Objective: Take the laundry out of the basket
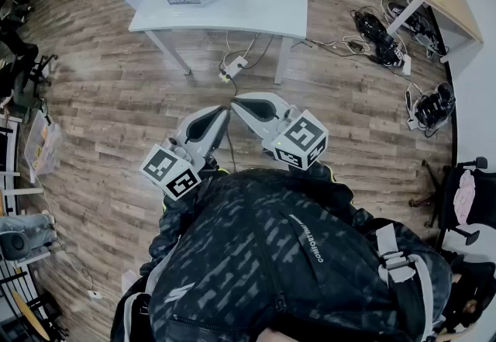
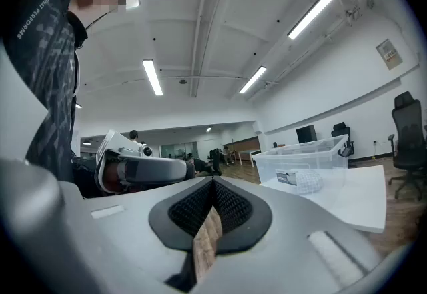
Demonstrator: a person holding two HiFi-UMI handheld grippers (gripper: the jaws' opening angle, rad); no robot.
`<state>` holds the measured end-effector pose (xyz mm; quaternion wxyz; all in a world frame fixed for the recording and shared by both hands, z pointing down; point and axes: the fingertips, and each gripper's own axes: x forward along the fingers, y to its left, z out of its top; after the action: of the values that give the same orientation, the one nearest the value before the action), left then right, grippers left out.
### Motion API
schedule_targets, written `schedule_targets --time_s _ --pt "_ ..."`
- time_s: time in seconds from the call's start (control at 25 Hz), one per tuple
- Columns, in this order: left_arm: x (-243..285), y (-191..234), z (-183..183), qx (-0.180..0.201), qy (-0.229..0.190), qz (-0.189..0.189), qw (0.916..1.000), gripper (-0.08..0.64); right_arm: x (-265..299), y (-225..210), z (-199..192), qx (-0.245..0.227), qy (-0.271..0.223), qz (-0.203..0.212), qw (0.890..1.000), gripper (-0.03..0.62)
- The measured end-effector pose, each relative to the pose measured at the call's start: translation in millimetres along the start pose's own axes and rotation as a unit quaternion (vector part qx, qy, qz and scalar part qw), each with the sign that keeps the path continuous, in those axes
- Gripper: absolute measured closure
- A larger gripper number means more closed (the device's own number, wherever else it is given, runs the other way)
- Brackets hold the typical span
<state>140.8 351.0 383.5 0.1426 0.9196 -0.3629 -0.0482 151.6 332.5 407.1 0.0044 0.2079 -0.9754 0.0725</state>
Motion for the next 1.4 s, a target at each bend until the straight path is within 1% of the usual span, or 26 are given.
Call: schedule_targets --time_s 0.36,0.6,1.08,1.24,1.4 --pt "1 10 -3 -0.007 -0.002 0.007 0.9999 0.551 7 -6 -5 0.006 0.005 0.003 1.000 0.592" --pt "-4 18 1 -0.011 -0.005 0.015 0.9998 0.551 14 -10 -1 0.025 -0.002 0.008 1.000 0.592" --pt "-16 23 -9 -0.027 -0.001 0.037 0.9990 0.551 22 -2 -15 0.038 0.020 0.030 0.999 0.592" --pt "-18 30 -7 -0.032 0.000 0.042 0.9986 0.551 30 -7 -15 0.044 0.023 0.033 0.998 0.592" --pt "-24 41 -10 -0.041 0.002 0.055 0.9976 0.551 40 -8 -19 0.047 0.030 0.040 0.998 0.592"
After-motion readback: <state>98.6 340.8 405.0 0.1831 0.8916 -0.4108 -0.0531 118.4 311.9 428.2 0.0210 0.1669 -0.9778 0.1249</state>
